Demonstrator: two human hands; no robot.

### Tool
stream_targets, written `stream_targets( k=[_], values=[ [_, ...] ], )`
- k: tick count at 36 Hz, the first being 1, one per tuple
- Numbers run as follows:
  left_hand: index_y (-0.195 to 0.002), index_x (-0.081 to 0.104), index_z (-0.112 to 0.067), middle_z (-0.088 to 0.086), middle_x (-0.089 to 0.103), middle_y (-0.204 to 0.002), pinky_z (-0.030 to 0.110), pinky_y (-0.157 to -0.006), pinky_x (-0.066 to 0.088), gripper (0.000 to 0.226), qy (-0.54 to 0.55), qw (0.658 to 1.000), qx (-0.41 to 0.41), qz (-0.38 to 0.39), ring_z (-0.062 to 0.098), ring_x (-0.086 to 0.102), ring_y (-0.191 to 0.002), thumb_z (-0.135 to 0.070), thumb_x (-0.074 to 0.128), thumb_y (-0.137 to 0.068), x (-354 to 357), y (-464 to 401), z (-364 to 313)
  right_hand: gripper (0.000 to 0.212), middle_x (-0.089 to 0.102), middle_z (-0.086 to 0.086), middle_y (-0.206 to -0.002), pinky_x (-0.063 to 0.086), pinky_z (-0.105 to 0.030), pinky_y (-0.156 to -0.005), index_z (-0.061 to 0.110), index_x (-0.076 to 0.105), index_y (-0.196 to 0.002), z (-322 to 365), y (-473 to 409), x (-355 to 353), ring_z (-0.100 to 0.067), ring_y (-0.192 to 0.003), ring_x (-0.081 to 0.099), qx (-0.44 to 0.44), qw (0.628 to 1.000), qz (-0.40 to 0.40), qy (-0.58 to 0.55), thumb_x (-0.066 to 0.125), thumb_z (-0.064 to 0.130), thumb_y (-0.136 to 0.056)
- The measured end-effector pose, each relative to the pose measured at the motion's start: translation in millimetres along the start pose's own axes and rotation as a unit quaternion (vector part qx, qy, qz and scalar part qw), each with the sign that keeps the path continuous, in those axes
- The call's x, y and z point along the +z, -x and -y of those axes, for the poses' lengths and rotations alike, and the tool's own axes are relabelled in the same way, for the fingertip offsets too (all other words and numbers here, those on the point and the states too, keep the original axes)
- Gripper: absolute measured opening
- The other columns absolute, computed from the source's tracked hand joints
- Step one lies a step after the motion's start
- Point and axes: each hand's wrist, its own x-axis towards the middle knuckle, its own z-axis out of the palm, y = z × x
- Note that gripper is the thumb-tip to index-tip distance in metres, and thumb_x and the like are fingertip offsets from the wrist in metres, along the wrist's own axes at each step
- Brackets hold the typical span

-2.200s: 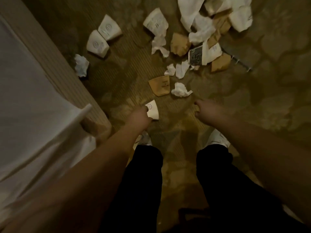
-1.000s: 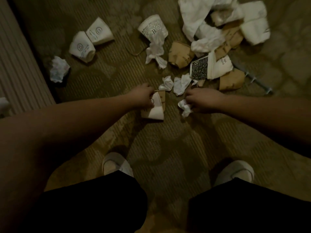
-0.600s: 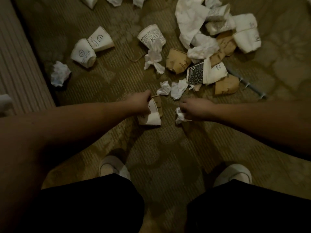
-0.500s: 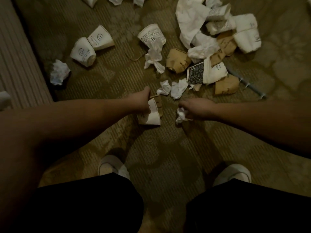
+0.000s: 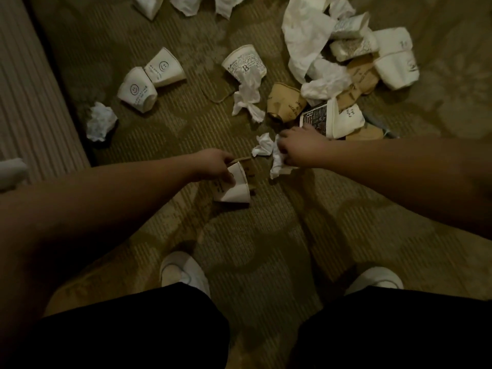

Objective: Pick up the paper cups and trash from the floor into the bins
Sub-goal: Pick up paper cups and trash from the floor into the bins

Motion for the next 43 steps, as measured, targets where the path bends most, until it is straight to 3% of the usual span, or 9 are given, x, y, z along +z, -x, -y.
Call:
stream_targets(
  k=[3, 7, 12, 20, 25, 30, 35, 39, 43],
  values=[
    [-0.133, 0.058, -0.024, -0.003, 0.062, -0.117, 0.032, -0.082, 0.049, 0.054, 0.017, 1.000, -0.002, 0.000, 0.016, 0.058, -0.101, -0.018, 0.079, -0.082, -5.2, 1.1, -0.8, 0.050, 0.054, -0.010, -0.128, 0.035, -0.042, -0.096, 0.015, 0.047, -0.134, 4.4, -5.8, 0.3, -0.031, -0.117, 0.053, 0.023, 0.999, -0.007, -0.036, 0.061, 0.033, -0.090],
    [-0.131, 0.060, -0.024, -0.001, 0.064, -0.120, 0.032, -0.081, 0.049, 0.053, 0.039, 0.999, -0.007, -0.006, 0.017, 0.059, -0.103, -0.018, 0.079, -0.082, -9.2, 0.8, -4.2, 0.035, 0.057, -0.011, -0.120, 0.039, -0.036, -0.083, 0.012, 0.052, -0.125, 9.3, -9.1, 4.2, -0.031, -0.108, 0.058, 0.040, 0.997, 0.021, -0.061, 0.057, 0.028, -0.094],
    [-0.128, 0.063, -0.020, 0.000, 0.064, -0.119, 0.031, -0.081, 0.048, 0.051, 0.042, 0.999, 0.001, -0.006, 0.018, 0.059, -0.106, -0.018, 0.080, -0.081, -13.1, -1.6, -12.1, 0.025, 0.059, -0.008, -0.115, 0.053, -0.039, -0.079, 0.016, 0.057, -0.115, 8.6, 2.8, 17.5, -0.028, -0.097, 0.060, 0.031, 0.993, 0.032, -0.111, 0.059, 0.029, -0.092],
    [-0.119, 0.065, -0.018, 0.002, 0.060, -0.120, 0.031, -0.075, 0.051, 0.043, -0.005, 0.997, 0.065, -0.044, 0.019, 0.059, -0.099, -0.022, 0.081, -0.080, -11.2, -16.6, -48.1, 0.032, 0.057, -0.004, -0.118, 0.043, -0.031, -0.071, 0.017, 0.060, -0.124, -11.5, 53.0, 30.3, -0.021, -0.101, 0.057, -0.039, 0.993, -0.004, -0.109, 0.060, 0.024, -0.092],
    [-0.130, 0.061, -0.021, 0.002, 0.038, -0.144, 0.038, -0.094, 0.052, 0.055, -0.061, 0.989, 0.122, -0.062, 0.024, 0.048, -0.125, -0.027, 0.082, -0.079, -1.5, -32.1, -72.5, 0.036, 0.058, -0.002, -0.118, 0.049, -0.036, -0.078, 0.020, 0.061, -0.126, -27.0, 83.2, 38.9, -0.020, -0.103, 0.056, -0.041, 0.994, 0.020, -0.098, 0.063, 0.026, -0.091],
    [-0.131, 0.061, -0.021, 0.005, 0.058, -0.127, 0.029, -0.075, 0.051, 0.055, -0.111, 0.984, 0.125, -0.064, 0.022, 0.060, -0.103, -0.026, 0.080, -0.080, 1.9, -37.2, -90.4, 0.032, 0.058, -0.003, -0.114, 0.046, -0.036, -0.075, 0.018, 0.063, -0.122, -43.8, 113.0, 48.3, -0.022, -0.099, 0.057, -0.018, 0.994, 0.015, -0.111, 0.062, 0.025, -0.090],
    [-0.133, 0.059, -0.019, 0.006, 0.063, -0.125, 0.030, -0.080, 0.053, 0.054, -0.111, 0.986, 0.112, -0.058, 0.024, 0.063, -0.108, -0.021, 0.079, -0.082, 0.4, -40.5, -92.7, 0.034, 0.058, -0.003, -0.121, 0.049, -0.036, -0.080, 0.017, 0.064, -0.123, -58.9, 135.4, 56.9, -0.023, -0.108, 0.057, 0.016, 0.990, 0.016, -0.140, 0.062, 0.022, -0.090],
    [-0.130, 0.061, -0.022, 0.001, 0.065, -0.116, 0.033, -0.082, 0.055, 0.056, -0.104, 0.988, 0.105, -0.041, 0.021, 0.062, -0.100, -0.021, 0.082, -0.079, -2.6, -42.9, -93.0, 0.040, 0.058, -0.005, -0.125, 0.048, -0.035, -0.084, 0.016, 0.062, -0.129, -74.0, 144.6, 56.0, -0.024, -0.112, 0.056, 0.059, 0.986, 0.037, -0.153, 0.063, 0.021, -0.089],
    [-0.121, 0.065, -0.023, 0.000, 0.067, -0.112, 0.037, -0.087, 0.055, 0.051, -0.089, 0.990, 0.108, -0.025, 0.021, 0.062, -0.101, -0.023, 0.085, -0.075, -7.6, -44.7, -96.8, 0.037, 0.062, -0.005, -0.123, 0.049, -0.037, -0.083, 0.015, 0.066, -0.122, -99.3, 151.9, 49.3, -0.025, -0.111, 0.058, 0.113, 0.977, -0.011, -0.182, 0.067, 0.015, -0.085]
  ],
)
